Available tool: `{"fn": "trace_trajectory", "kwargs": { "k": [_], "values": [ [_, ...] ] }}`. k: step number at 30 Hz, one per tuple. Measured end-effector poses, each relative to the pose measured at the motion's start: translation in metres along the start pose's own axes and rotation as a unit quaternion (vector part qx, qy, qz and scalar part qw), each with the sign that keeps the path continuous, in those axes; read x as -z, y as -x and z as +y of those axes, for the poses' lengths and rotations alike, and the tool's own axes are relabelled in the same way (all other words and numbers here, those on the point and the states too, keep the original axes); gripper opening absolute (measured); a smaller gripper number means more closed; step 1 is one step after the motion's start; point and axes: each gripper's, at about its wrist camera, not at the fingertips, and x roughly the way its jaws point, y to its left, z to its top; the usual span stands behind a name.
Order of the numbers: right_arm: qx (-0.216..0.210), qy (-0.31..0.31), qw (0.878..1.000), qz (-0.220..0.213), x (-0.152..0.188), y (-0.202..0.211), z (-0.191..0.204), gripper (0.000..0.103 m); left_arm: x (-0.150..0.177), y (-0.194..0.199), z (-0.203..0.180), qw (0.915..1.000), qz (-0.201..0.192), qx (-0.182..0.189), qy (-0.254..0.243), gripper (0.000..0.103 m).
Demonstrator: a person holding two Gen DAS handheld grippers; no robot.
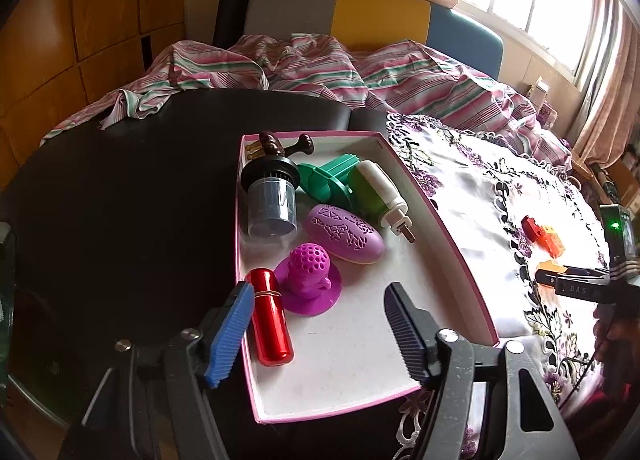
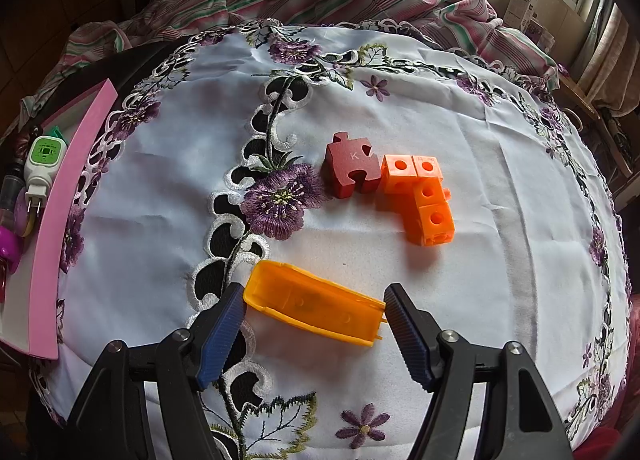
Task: Organize rigid objects
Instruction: 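Carry the magenta ball into the tray and open the left tool, then grasp the orange scoop with the right tool and lift it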
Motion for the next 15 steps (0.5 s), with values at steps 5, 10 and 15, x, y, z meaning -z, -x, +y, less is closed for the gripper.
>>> {"fn": "trace_trajectory", "kwargs": {
  "k": [5, 10, 15],
  "values": [
    [0.001, 0.002, 1.0, -0.001, 0.0, 0.0, 0.0, 0.072, 0.001, 0.003, -0.001, 1.0, -0.005, 0.001, -0.001, 0.07],
    [-0.005, 0.002, 1.0, -0.01, 0.0, 0.004, 0.001, 0.072, 0.001, 0.008, 0.0, 0.9999, -0.012, 0.002, -0.003, 0.07],
    [-0.02, 0.01, 1.0, -0.021, 0.0, 0.01, 0.009, 0.072, 0.001, 0.011, 0.003, 0.9999, -0.015, 0.006, 0.001, 0.07]
  ]
}}
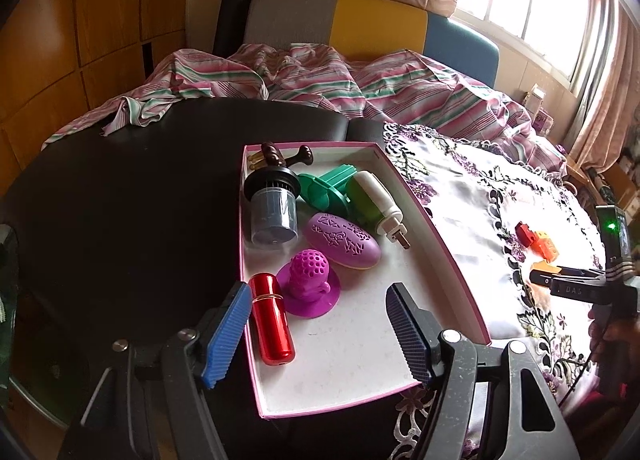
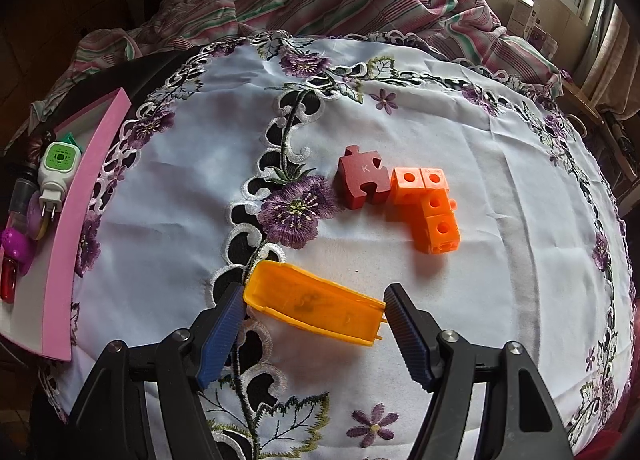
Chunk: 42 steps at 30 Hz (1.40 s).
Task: Organize rigid objects
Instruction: 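Grasp the orange scoop with the right tool and lift it, then carry the orange scoop into the tray and open the right tool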
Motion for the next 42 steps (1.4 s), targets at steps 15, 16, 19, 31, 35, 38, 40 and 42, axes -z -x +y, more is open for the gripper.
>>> {"fn": "trace_trajectory", "kwargs": {
  "k": [15, 16, 19, 31, 35, 38, 40, 42],
  "values": [
    [-0.107, 0.088, 0.988, -0.066, -0.01, 0.056, 0.103, 0.072, 0.003, 0.006, 0.02, 0.9997, -0.006, -0.003, 0.025, 0.071],
    [-0.117, 0.099, 0.986, -0.069, -0.011, 0.06, 0.115, 0.072, 0.003, 0.007, 0.024, 0.9995, -0.008, -0.005, 0.029, 0.071],
    [-0.141, 0.136, 0.978, -0.076, -0.012, 0.07, 0.153, 0.072, 0.003, 0.009, 0.034, 0.9991, -0.01, -0.01, 0.04, 0.071],
    [-0.119, 0.232, 0.965, -0.01, -0.02, 0.008, 0.235, 0.072, 0.009, 0.013, 0.071, 0.9966, -0.008, -0.029, 0.077, 0.071],
    [-0.088, 0.224, 0.971, -0.013, -0.026, -0.01, 0.236, 0.073, 0.011, 0.012, 0.073, 0.9964, -0.006, -0.027, 0.08, 0.071],
    [-0.088, 0.21, 0.974, -0.019, -0.03, -0.012, 0.234, 0.072, 0.012, 0.012, 0.071, 0.9969, -0.006, -0.025, 0.075, 0.071],
    [-0.094, 0.206, 0.974, -0.018, -0.03, -0.011, 0.233, 0.072, 0.012, 0.011, 0.07, 0.997, -0.006, -0.022, 0.074, 0.071],
    [-0.102, 0.202, 0.974, -0.018, -0.028, -0.01, 0.23, 0.072, 0.012, 0.012, 0.069, 0.9972, -0.006, -0.022, 0.072, 0.071]
  ]
}}
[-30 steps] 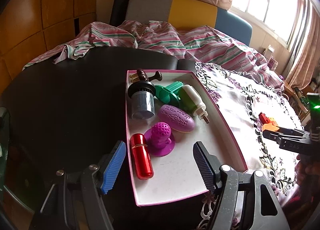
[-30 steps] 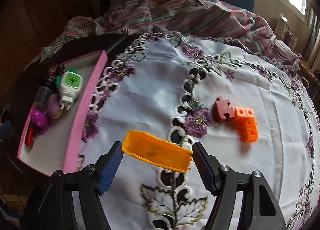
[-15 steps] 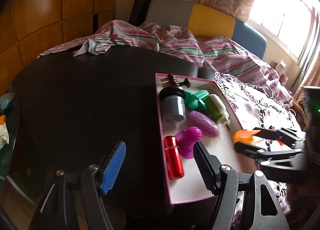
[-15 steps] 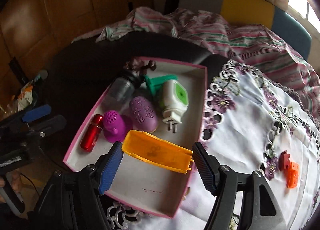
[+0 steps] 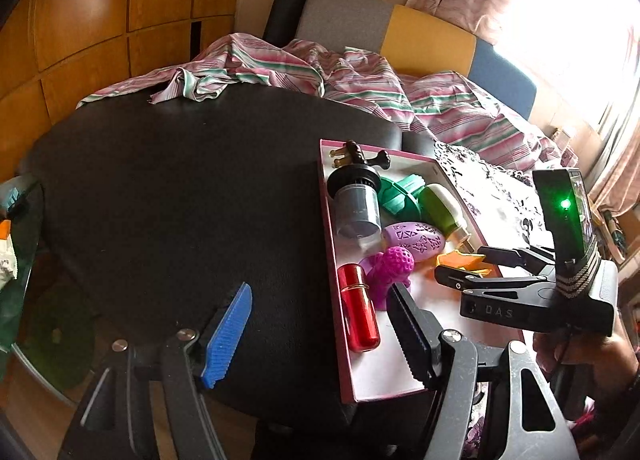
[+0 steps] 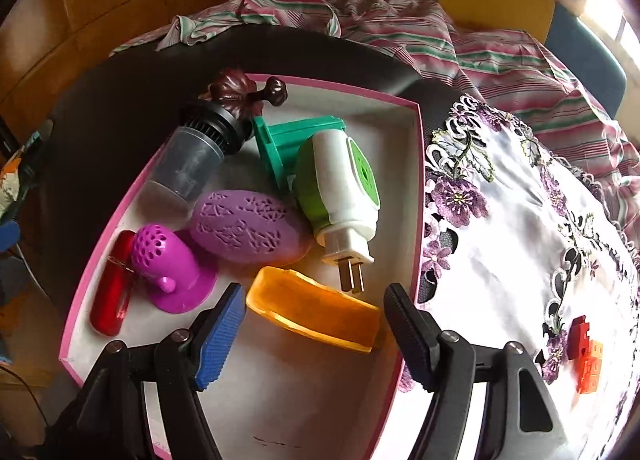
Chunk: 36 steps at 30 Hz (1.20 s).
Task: Organize rigid objects
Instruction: 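Carry the orange scoop into the tray and open the right tool, then move both tools back toward the red puzzle piece and orange cubes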
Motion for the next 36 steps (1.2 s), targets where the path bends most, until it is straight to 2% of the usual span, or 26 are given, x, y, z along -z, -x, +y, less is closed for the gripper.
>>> {"fn": "trace_trajectory", "kwargs": {
  "k": [25, 36],
  "values": [
    [-0.02, -0.03, 0.997, -0.066, 0.018, 0.057, -0.008, 0.073, 0.005, 0.012, -0.024, 0.9994, -0.005, 0.002, -0.034, 0.072],
    [-0.016, -0.066, 0.994, -0.09, 0.023, 0.08, -0.041, 0.073, 0.004, 0.014, -0.036, 0.9986, -0.007, 0.003, -0.052, 0.072]
  ]
}}
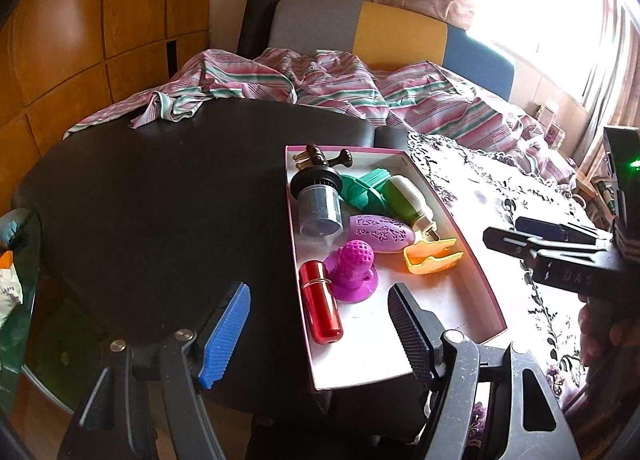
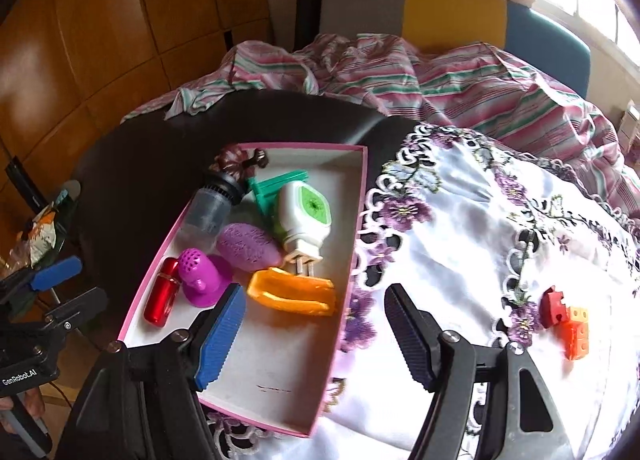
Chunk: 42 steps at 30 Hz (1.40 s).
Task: Organize rigid objects
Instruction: 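Move both tools back toward the red puzzle piece and orange cubes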
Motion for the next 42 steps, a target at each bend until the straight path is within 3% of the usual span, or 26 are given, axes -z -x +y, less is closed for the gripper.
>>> {"fn": "trace_trajectory", "kwargs": {
  "k": [6, 14, 19, 22, 27, 42],
  "values": [
    [0.033, -0.034, 0.999, -0.003, 0.002, 0.013, -0.043, 0.073, -0.003, 0.003, -0.01, 0.9999, -0.005, 0.0, -0.015, 0.072],
    [0.12, -0.111, 0.987, -0.009, 0.013, 0.031, -0.134, 0.073, -0.01, 0.004, -0.035, 0.9989, -0.01, 0.013, -0.044, 0.072],
    [0.185, -0.18, 0.966, -0.023, 0.035, 0.038, -0.198, 0.073, -0.016, 0.004, -0.059, 0.997, -0.013, 0.023, -0.073, 0.072],
    [0.214, -0.255, 0.943, -0.017, 0.053, 0.043, -0.235, 0.073, -0.019, 0.001, -0.076, 0.9954, -0.011, 0.029, -0.09, 0.072],
    [0.194, -0.333, 0.922, -0.044, 0.064, 0.063, -0.265, 0.073, -0.025, -0.004, -0.102, 0.9924, -0.008, 0.044, -0.115, 0.072],
    [0.185, -0.396, 0.898, -0.057, 0.076, 0.075, -0.284, 0.073, -0.034, -0.026, -0.173, 0.9817, 0.013, 0.081, -0.172, 0.072]
  ]
}}
